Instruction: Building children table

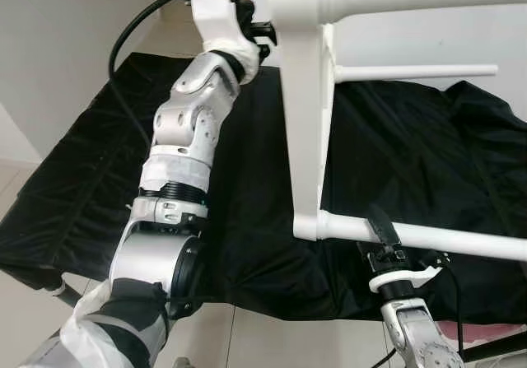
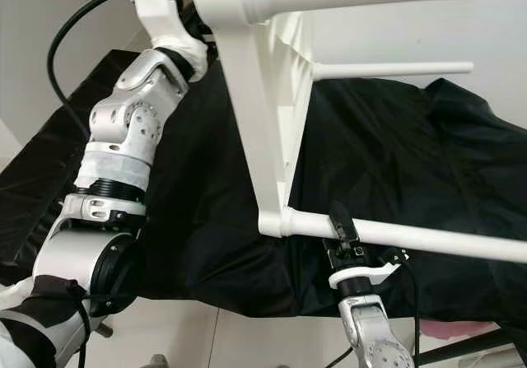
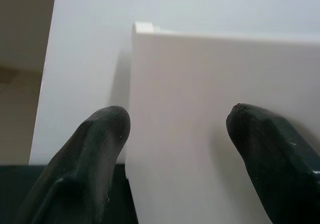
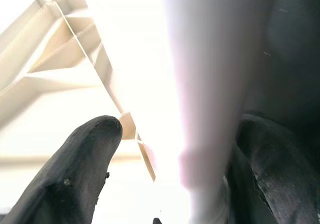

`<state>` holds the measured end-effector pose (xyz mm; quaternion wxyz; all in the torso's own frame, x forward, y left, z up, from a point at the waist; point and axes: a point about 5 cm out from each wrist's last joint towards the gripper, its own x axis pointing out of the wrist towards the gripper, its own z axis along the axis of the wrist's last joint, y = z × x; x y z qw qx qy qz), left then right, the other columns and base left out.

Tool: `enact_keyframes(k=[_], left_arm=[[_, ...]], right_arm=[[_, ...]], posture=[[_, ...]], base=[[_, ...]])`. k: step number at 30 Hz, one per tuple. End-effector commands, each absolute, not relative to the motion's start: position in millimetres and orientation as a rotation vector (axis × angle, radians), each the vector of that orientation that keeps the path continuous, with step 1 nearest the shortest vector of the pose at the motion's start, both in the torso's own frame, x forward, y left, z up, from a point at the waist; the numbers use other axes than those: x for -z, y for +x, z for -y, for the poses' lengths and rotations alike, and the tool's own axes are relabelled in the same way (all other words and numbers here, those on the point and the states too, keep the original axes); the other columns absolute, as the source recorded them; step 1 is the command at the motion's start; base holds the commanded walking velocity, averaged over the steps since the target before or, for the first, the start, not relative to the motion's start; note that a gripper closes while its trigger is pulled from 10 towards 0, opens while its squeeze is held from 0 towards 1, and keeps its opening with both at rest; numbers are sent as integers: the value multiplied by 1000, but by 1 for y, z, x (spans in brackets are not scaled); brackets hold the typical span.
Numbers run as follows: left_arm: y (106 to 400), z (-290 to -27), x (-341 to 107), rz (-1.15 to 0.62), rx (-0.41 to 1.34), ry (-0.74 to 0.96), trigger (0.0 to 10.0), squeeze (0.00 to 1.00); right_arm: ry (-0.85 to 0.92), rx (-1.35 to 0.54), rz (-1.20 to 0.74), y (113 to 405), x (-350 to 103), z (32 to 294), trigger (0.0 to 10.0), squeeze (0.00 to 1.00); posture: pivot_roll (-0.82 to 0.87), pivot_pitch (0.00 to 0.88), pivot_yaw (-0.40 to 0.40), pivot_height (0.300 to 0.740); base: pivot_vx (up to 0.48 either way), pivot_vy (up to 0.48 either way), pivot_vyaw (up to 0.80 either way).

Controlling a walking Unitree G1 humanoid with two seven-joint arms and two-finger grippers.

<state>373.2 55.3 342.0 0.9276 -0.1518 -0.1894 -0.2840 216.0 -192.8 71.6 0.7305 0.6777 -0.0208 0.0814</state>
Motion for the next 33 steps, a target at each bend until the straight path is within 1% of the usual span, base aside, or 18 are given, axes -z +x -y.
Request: enact_keyframes(k=[1, 2, 6, 7, 9, 10, 12, 13, 15, 16, 19, 20, 26, 28, 29, 30, 31, 33], left_arm=[[372, -48, -346, 389, 609, -304, 10000, 0], [371, -45, -350, 395, 617, -304, 10000, 0], [371, -44, -352, 398, 623, -304, 10000, 0], [371, -43, -353, 400, 627, -305, 10000, 0], [371, -43, -354, 401, 630, -306, 10000, 0], [369, -41, -358, 408, 637, -300, 10000, 0], [369, -41, -358, 408, 637, -300, 10000, 0], [368, -39, -361, 413, 642, -288, 10000, 0], [368, -37, -362, 411, 651, -285, 10000, 0], [368, -37, -362, 411, 651, -285, 10000, 0], [367, -34, -359, 399, 669, -277, 10000, 0], [367, -34, -359, 399, 669, -277, 10000, 0], [368, -35, -347, 364, 679, -252, 10000, 0], [368, -35, -347, 364, 679, -252, 10000, 0], [368, -37, -342, 355, 675, -236, 10000, 0], [369, -45, -331, 333, 657, -210, 10000, 0], [369, -45, -331, 333, 657, -210, 10000, 0], [370, -55, -324, 320, 639, -186, 10000, 0]], right_arm=[[1522, -184, 55, 212, -72, 189, 10000, 1000], [1512, -174, 42, 197, -71, 191, 10000, 1000], [1494, -158, 35, 187, -71, 195, 10000, 1000], [1493, -144, 37, 181, -70, 198, 10000, 831], [1494, -135, 38, 177, -69, 201, 10000, 831], [1485, -116, 43, 161, -68, 207, 10000, 0], [1485, -116, 43, 161, -68, 207, 10000, 0], [1478, -112, 66, 149, -69, 210, 10000, 0], [1454, -120, 93, 143, -73, 212, 10000, 0], [1454, -120, 93, 143, -73, 212, 10000, 0], [1360, -148, 176, 144, -87, 215, 10000, 0], [1360, -148, 176, 144, -87, 215, 10000, 0], [1290, -195, 275, 159, -113, 220, 10000, 0], [1290, -195, 275, 159, -113, 220, 10000, 0], [1270, -203, 303, 164, -121, 222, 10000, 0], [1242, -217, 354, 174, -135, 227, 10000, 0], [1242, -217, 354, 174, -135, 227, 10000, 0], [1223, -217, 381, 181, -143, 230, 10000, 0]], posture=[[-8, 23, -32, 740], [-22, 31, -28, 740], [-24, 35, -27, 740], [-29, 37, -27, 740], [-29, 37, -27, 740], [-30, 47, -23, 740], [-30, 47, -23, 740], [-31, 48, -19, 740], [-31, 50, -13, 740], [-31, 50, -13, 740], [-34, 50, 2, 740], [-34, 50, 2, 740], [-39, 44, 12, 740], [-39, 44, 12, 740], [-35, 38, 12, 740], [-30, 32, 10, 740], [-30, 32, 10, 740], [-29, 31, 7, 740]], base=[[0, 0, 0], [0, 0, 0], [0, 0, 0], [0, 0, 0], [0, 0, 0], [0, 0, 0], [0, 0, 0], [0, 0, 0], [0, 0, 0], [0, 0, 0], [0, 0, 0], [0, 0, 0], [0, 0, 0], [0, 0, 0], [0, 0, 0], [0, 0, 0], [0, 0, 0], [0, 0, 0]])
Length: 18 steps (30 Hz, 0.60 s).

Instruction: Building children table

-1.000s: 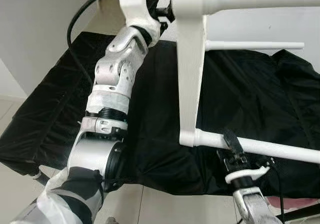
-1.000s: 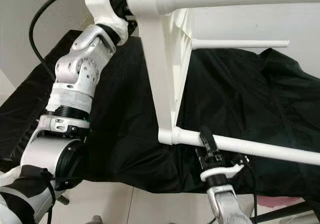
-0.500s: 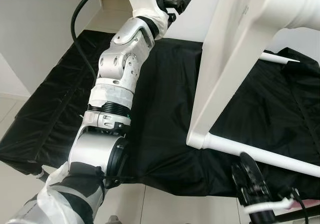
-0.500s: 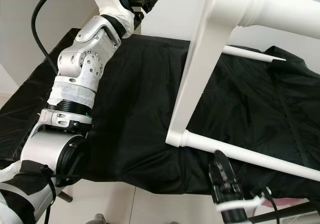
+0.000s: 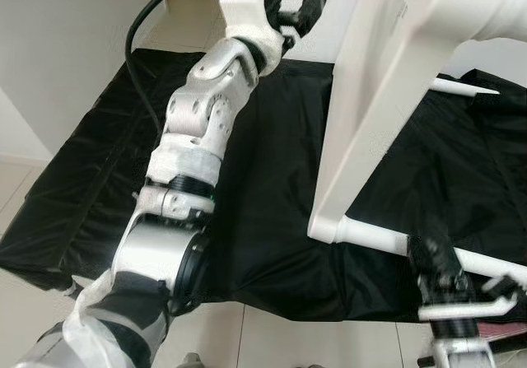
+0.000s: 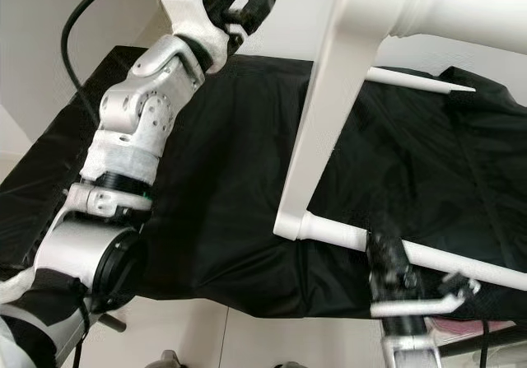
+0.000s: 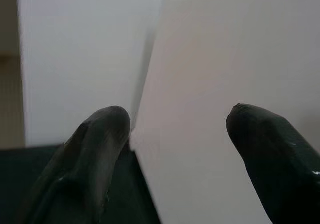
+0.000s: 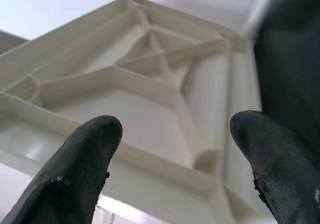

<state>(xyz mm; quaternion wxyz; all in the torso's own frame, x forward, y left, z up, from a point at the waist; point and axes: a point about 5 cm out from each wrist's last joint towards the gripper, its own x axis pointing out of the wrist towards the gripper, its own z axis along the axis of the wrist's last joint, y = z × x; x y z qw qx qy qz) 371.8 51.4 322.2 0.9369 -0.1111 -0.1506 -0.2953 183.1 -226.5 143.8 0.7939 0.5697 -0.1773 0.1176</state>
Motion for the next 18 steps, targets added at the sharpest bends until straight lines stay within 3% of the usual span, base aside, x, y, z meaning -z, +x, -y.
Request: enact_keyframes(k=[1, 10, 18], left_arm=[[370, -55, -324, 320, 639, -186, 10000, 0], [372, -98, -290, 244, 534, -77, 10000, 0], [369, -116, -263, 170, 493, -51, 10000, 0]], right_arm=[[1223, -217, 381, 181, -143, 230, 10000, 0], [1158, -146, 422, 207, -152, 239, 10000, 0], [1064, -25, 423, 237, -155, 252, 10000, 0]], posture=[[-29, 31, 7, 740], [-10, 22, -12, 740], [-13, 20, -15, 740]], base=[[0, 0, 0], [0, 0, 0], [0, 0, 0]])
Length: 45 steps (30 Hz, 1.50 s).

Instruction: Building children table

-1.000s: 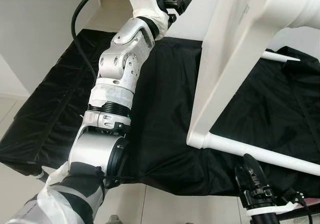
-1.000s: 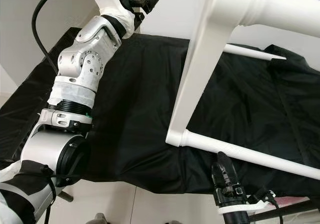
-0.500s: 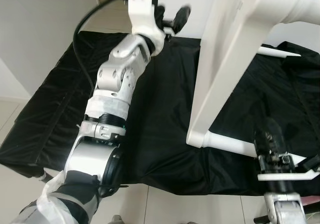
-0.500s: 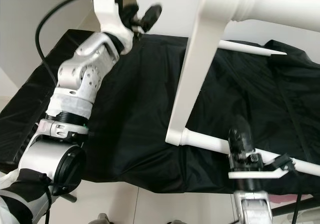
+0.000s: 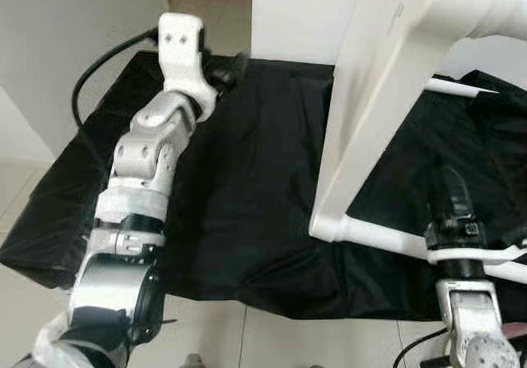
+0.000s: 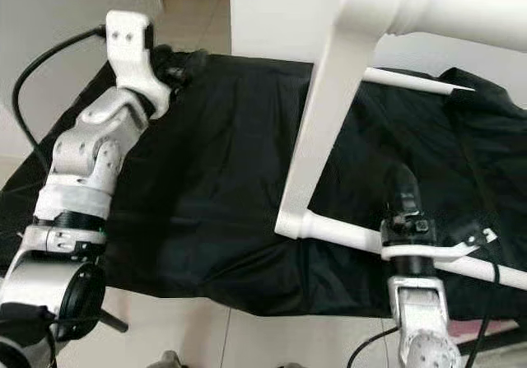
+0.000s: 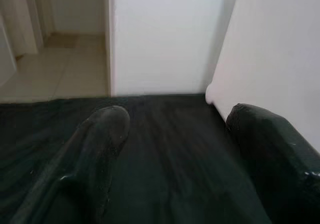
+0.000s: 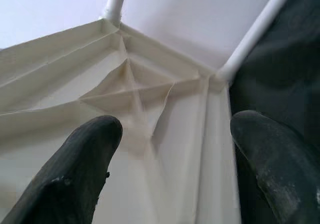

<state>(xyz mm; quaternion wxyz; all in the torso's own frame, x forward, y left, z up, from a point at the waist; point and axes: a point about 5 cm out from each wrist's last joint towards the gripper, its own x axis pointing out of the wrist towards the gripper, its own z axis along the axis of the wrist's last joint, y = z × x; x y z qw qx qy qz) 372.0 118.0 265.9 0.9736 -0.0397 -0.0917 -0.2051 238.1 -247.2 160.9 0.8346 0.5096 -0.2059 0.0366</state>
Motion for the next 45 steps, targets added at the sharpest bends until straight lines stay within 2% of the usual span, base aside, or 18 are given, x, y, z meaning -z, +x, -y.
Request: enact_keyframes(k=[1, 7, 10, 16, 18, 21, 23, 28, 32, 40, 45], left_arm=[[369, -116, -263, 170, 493, -51, 10000, 0], [363, -125, -240, 120, 506, 29, 10000, 0], [360, -128, -233, 107, 507, 39, 10000, 0], [353, -129, -221, 82, 519, 30, 10000, 0], [346, -127, -212, 58, 544, 38, 10000, 0], [344, -126, -210, 55, 554, 39, 10000, 0], [338, -115, -204, 42, 605, 25, 10000, 0], [330, -100, -199, 42, 692, 57, 10000, 0], [322, -76, -198, 36, 772, 52, 10000, 0], [321, -71, -197, 22, 793, 66, 10000, 0], [324, -70, -208, 42, 794, 11, 10000, 0]], right_arm=[[1064, -25, 423, 237, -155, 252, 10000, 0], [953, 63, 415, 256, -165, 258, 10000, 0], [928, 77, 400, 257, -166, 257, 10000, 0], [788, 135, 361, 259, -167, 255, 10000, 0], [690, 171, 332, 261, -167, 250, 10000, 0], [662, 190, 318, 263, -167, 247, 10000, 0], [552, 204, 268, 273, -170, 233, 10000, 0], [456, 225, 233, 284, -171, 224, 10000, 0], [311, 175, 194, 302, -175, 205, 10000, 0], [244, 126, 158, 308, -169, 198, 10000, 0], [183, 106, 107, 314, -160, 195, 10000, 0]], posture=[[-13, 20, -15, 740], [-7, 20, -33, 740], [-8, 22, -33, 740], [-12, 21, -29, 740], [-9, 20, -33, 740], [-9, 20, -33, 740], [-7, 19, -38, 740], [-1, 16, -44, 740], [8, 22, -56, 740], [12, 25, -64, 740], [11, 22, -56, 740]], base=[[0, 0, 0], [0, 0, 0], [0, 0, 0], [0, 0, 0], [0, 0, 0], [0, 0, 0], [0, 0, 0], [0, 0, 0], [0, 0, 0], [0, 0, 0], [0, 0, 0]])
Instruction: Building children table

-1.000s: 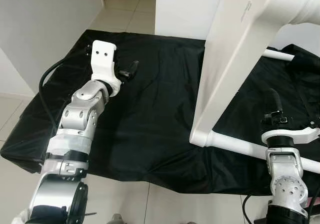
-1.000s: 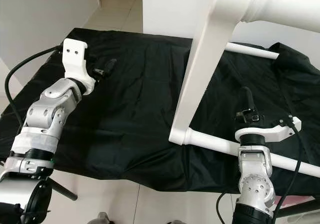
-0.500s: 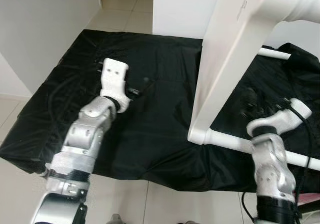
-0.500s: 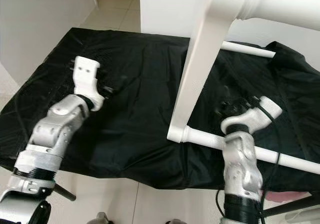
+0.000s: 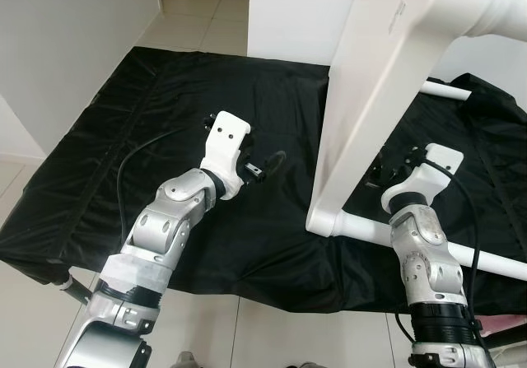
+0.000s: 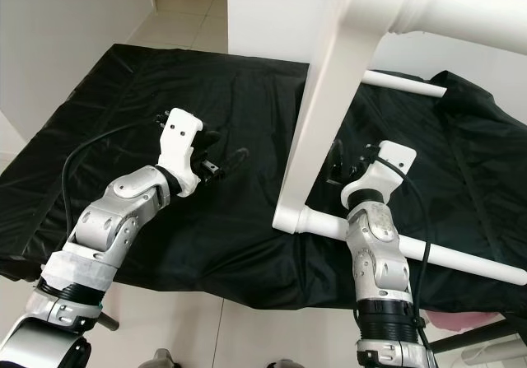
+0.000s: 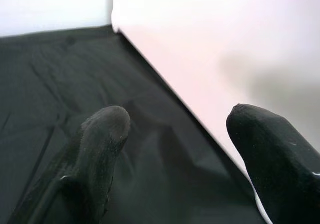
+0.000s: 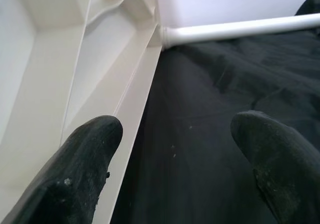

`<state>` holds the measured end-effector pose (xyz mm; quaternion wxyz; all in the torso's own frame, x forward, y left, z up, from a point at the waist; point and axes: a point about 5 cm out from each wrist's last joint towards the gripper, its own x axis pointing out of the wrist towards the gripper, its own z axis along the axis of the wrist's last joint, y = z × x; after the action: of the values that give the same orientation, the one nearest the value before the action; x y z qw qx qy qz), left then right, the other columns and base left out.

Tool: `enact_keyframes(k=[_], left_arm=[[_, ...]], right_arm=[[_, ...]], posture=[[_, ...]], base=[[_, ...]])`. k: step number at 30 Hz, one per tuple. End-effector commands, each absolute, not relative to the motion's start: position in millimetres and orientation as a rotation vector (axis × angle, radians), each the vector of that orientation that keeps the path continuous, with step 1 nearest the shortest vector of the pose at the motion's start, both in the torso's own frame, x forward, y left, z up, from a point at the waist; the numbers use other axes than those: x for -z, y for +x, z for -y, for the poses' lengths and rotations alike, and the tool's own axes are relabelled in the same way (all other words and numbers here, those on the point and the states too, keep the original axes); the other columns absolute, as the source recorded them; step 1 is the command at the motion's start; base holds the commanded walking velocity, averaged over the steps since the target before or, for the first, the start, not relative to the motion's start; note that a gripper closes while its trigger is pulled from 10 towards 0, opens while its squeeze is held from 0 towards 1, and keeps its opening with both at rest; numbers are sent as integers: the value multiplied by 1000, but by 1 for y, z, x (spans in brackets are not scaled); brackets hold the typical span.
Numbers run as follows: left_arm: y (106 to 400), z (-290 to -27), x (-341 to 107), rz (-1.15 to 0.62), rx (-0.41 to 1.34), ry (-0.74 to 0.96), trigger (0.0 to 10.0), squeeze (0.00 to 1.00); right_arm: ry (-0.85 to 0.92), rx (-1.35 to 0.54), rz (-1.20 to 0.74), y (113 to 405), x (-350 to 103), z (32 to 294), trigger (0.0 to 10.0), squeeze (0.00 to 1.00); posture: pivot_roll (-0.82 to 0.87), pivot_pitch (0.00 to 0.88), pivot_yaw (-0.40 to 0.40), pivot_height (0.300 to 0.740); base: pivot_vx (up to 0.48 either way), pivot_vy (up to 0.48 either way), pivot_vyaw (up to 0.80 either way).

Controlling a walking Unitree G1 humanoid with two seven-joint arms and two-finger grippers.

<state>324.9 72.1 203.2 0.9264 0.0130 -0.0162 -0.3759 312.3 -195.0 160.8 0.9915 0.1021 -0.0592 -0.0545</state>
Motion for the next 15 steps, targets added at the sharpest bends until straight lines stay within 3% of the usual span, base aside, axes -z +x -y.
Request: enact_keyframes(k=[1, 15], left_arm=[[324, -70, -208, 42, 794, 11, 10000, 0], [333, -78, -226, 119, 687, -29, 10000, 0]], right_arm=[[183, 106, 107, 314, -160, 195, 10000, 0], [164, 34, -17, 307, -130, 177, 10000, 0]], posture=[[11, 22, -56, 740], [13, 9, -59, 740]], base=[[0, 0, 0], [0, 0, 0]])
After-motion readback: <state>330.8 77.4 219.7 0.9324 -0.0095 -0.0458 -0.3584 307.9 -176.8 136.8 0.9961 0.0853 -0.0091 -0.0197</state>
